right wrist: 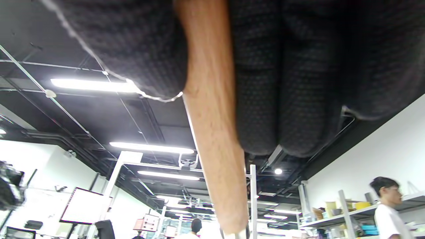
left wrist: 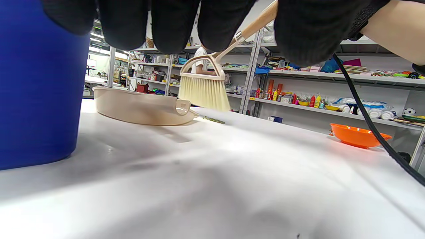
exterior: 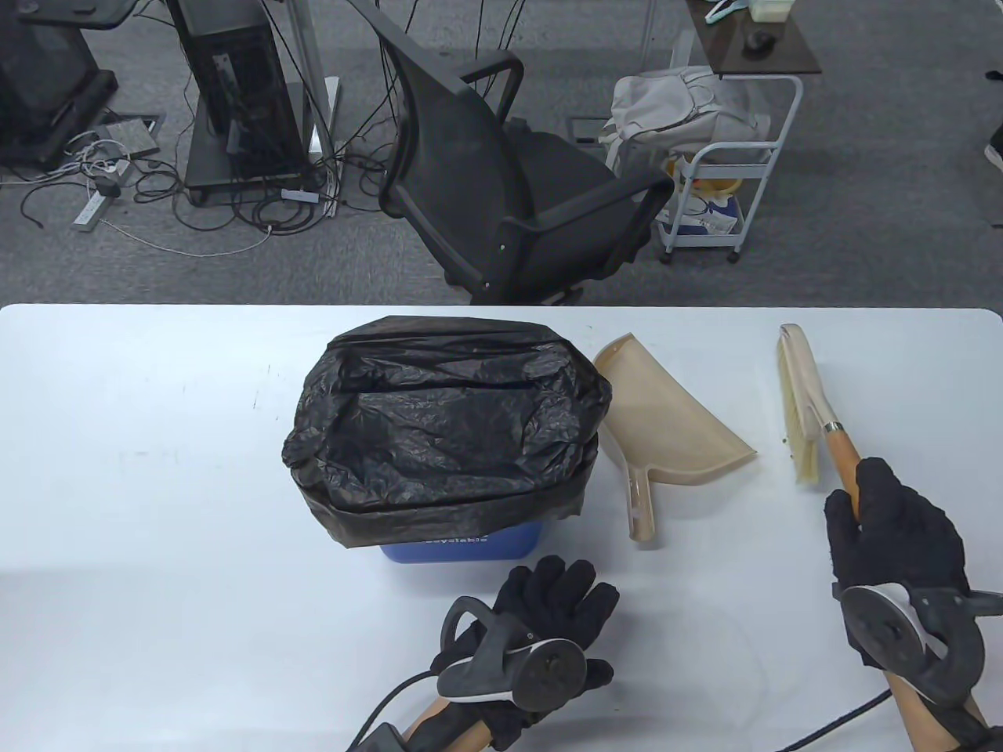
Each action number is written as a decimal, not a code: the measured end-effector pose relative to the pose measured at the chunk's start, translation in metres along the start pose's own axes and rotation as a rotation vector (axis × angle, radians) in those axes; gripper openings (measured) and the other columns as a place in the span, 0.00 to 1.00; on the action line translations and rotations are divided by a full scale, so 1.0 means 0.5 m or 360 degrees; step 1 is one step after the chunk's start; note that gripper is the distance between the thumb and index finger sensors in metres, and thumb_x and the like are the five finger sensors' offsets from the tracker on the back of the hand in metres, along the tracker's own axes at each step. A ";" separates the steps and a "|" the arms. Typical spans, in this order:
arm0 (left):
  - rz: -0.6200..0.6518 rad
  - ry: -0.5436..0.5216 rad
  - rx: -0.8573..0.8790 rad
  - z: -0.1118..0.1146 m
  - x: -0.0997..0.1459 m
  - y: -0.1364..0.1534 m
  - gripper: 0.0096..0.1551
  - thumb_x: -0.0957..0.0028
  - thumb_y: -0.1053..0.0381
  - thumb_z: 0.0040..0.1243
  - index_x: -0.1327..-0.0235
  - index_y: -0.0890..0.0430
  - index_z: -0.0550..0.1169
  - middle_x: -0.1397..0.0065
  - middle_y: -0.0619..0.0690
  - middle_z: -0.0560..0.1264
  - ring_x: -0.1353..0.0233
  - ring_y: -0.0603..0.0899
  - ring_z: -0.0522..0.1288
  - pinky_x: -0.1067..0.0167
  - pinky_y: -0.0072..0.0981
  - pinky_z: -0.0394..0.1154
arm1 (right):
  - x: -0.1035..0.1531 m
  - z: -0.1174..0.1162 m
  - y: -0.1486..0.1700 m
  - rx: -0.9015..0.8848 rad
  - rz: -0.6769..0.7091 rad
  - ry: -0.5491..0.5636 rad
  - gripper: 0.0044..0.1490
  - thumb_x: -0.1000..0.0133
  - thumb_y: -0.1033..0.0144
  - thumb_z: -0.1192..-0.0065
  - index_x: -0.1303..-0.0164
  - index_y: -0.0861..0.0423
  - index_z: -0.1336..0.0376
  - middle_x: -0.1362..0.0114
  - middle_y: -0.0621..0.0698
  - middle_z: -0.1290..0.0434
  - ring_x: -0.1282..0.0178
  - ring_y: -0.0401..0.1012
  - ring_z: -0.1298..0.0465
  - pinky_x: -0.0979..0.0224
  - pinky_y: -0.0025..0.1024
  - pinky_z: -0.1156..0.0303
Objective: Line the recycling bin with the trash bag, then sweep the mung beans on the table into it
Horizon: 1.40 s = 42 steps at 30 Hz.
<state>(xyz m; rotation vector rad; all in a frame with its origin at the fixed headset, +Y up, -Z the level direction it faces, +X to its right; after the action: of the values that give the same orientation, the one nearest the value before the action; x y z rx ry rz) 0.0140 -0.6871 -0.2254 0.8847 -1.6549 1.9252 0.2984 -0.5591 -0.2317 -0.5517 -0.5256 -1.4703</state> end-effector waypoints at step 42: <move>-0.0016 0.0008 0.0010 0.003 -0.001 0.004 0.49 0.50 0.36 0.65 0.17 0.58 0.69 0.15 0.67 0.65 0.20 0.82 0.63 0.29 0.79 0.62 | 0.010 -0.023 -0.022 0.0295 0.0157 -0.0006 0.35 0.51 0.60 0.27 0.42 0.72 0.26 0.52 0.67 0.14 0.55 0.60 0.11 0.51 0.60 0.18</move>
<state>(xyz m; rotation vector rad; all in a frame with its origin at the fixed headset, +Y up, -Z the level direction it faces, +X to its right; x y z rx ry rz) 0.0134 -0.6888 -0.2269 0.8880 -1.6394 1.9252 0.2876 -0.5705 -0.2374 -0.4281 -0.6224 -1.3117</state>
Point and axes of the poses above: the tracker on the back of each hand, its own y axis roughly to the little-finger side, its own x axis roughly from the fingertips to the wrist, z = x × y, the point moved 4 cm from there along -x, roughly from the wrist to the fingertips
